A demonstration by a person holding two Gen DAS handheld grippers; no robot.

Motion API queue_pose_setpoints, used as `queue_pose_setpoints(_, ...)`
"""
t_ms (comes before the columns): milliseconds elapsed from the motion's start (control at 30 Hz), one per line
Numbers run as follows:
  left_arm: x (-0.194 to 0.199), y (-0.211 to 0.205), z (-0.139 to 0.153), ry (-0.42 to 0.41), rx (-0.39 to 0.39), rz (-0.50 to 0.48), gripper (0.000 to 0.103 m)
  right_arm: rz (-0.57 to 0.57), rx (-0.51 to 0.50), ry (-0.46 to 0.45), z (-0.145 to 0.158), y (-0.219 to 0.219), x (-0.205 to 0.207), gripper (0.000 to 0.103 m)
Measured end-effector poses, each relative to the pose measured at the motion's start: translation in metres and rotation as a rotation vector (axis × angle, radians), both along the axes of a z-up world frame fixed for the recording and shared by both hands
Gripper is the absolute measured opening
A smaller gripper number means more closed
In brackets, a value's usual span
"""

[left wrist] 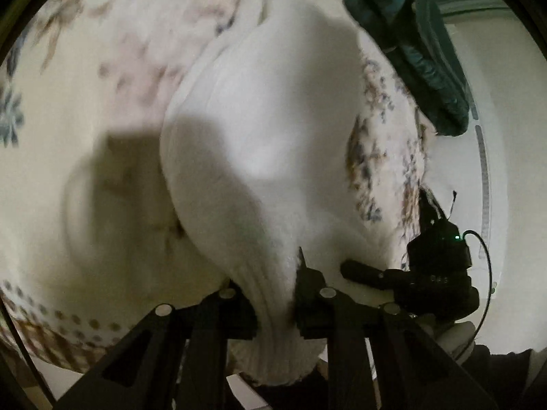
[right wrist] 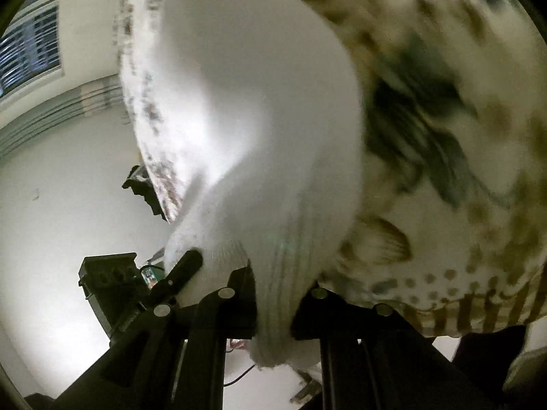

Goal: Fold small clothes

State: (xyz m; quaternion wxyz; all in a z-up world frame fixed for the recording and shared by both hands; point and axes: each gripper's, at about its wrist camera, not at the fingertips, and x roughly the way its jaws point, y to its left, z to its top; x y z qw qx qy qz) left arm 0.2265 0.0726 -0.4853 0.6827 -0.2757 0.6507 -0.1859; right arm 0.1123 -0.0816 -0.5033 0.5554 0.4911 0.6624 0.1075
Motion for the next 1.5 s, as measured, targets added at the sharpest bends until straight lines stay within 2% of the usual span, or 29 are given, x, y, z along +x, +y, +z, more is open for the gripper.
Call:
queue_pose_setpoints(167,0.053,0.0,0.043,-0.077,0.002,0.014,0.013,0.001,-0.044,-0.118,0.062,-0.023,0.077,0.012)
queue_pose_setpoints(267,0.104,0.006,0.055,-0.127,-0.022,0.047,0.013,-0.021,-0.057,-0.184,0.081,-0.05,0.145,0.012)
queue_pose_setpoints(367,0.167,0.007,0.054,-0.162,-0.048,0.094,0.017,-0.054,-0.048,-0.205,0.072,-0.077,0.201,0.012)
queue_pose_setpoints(467,0.23,0.003,0.034,-0.14,-0.107,0.153,0.023,-0.09,-0.028,-0.224,0.057,-0.117,0.274,0.013)
queue_pose_setpoints(500,0.254,0.003,0.022,-0.124,-0.141,0.187,0.026,-0.101,-0.025,-0.229,0.05,-0.123,0.303,0.018)
queue_pose_setpoints(567,0.277,0.008,0.006,-0.099,-0.187,0.235,0.035,-0.132,-0.014,-0.22,0.035,-0.148,0.339,0.027)
queue_pose_setpoints(600,0.289,0.014,-0.003,-0.088,-0.21,0.266,0.04,-0.133,-0.007,-0.209,0.027,-0.157,0.357,0.043)
queue_pose_setpoints(633,0.296,0.02,-0.007,-0.088,-0.214,0.297,0.044,-0.131,-0.022,-0.214,0.026,-0.171,0.366,0.053)
queue_pose_setpoints(700,0.303,0.034,-0.006,-0.095,-0.244,0.341,0.047,-0.125,-0.064,-0.252,0.03,-0.179,0.381,0.056)
queue_pose_setpoints(733,0.304,0.038,-0.007,-0.099,-0.235,0.351,0.055,-0.112,-0.073,-0.261,0.033,-0.184,0.386,0.058)
queue_pose_setpoints(767,0.304,0.044,-0.006,-0.109,-0.2,0.359,0.056,-0.094,-0.104,-0.267,0.038,-0.192,0.385,0.058)
queue_pose_setpoints(833,0.301,0.047,-0.005,-0.143,-0.098,0.312,0.056,-0.026,-0.224,-0.293,0.047,-0.197,0.381,0.058)
queue_pose_setpoints(867,0.302,0.041,-0.006,-0.158,0.001,0.25,0.056,0.017,-0.284,-0.297,0.05,-0.199,0.376,0.058)
queue_pose_setpoints(933,0.306,0.024,-0.013,-0.175,0.116,0.135,0.056,0.108,-0.403,-0.291,0.046,-0.197,0.369,0.058)
queue_pose_setpoints(1000,0.313,-0.003,-0.027,-0.167,0.197,-0.005,0.056,0.155,-0.398,-0.251,0.026,-0.194,0.367,0.058)
queue_pose_setpoints(1067,0.32,-0.026,-0.041,-0.157,0.272,-0.084,0.054,0.181,-0.397,-0.209,0.004,-0.186,0.374,0.058)
queue_pose_setpoints(1100,0.321,-0.033,-0.045,-0.165,0.303,-0.108,0.047,0.197,-0.406,-0.205,0.001,-0.185,0.373,0.057)
queue_pose_setpoints(1133,0.323,-0.039,-0.047,-0.178,0.329,-0.125,0.003,0.211,-0.42,-0.204,-0.005,-0.182,0.377,0.038)
queue_pose_setpoints(1167,0.325,-0.043,-0.051,-0.18,0.368,-0.13,0.006,0.214,-0.453,-0.205,-0.005,-0.181,0.379,0.02)
queue_pose_setpoints(1200,0.324,-0.039,-0.047,-0.203,0.369,-0.09,0.006,0.217,-0.478,-0.21,-0.005,-0.18,0.382,0.009)
queue_pose_setpoints(1267,0.322,-0.022,-0.034,-0.219,0.314,-0.009,0.005,0.185,-0.477,-0.245,0.009,-0.186,0.382,0.009)
queue_pose_setpoints(1367,0.317,0.018,-0.019,-0.187,0.2,0.122,0.005,0.181,-0.479,-0.313,0.036,-0.189,0.388,0.008)
queue_pose_setpoints(1433,0.322,0.039,-0.026,-0.138,0.129,0.189,0.005,0.19,-0.49,-0.336,0.044,-0.188,0.4,0.004)
queue_pose_setpoints(1500,0.328,0.058,-0.042,-0.096,0.125,0.249,0.005,0.205,-0.541,-0.328,0.038,-0.187,0.414,0.005)
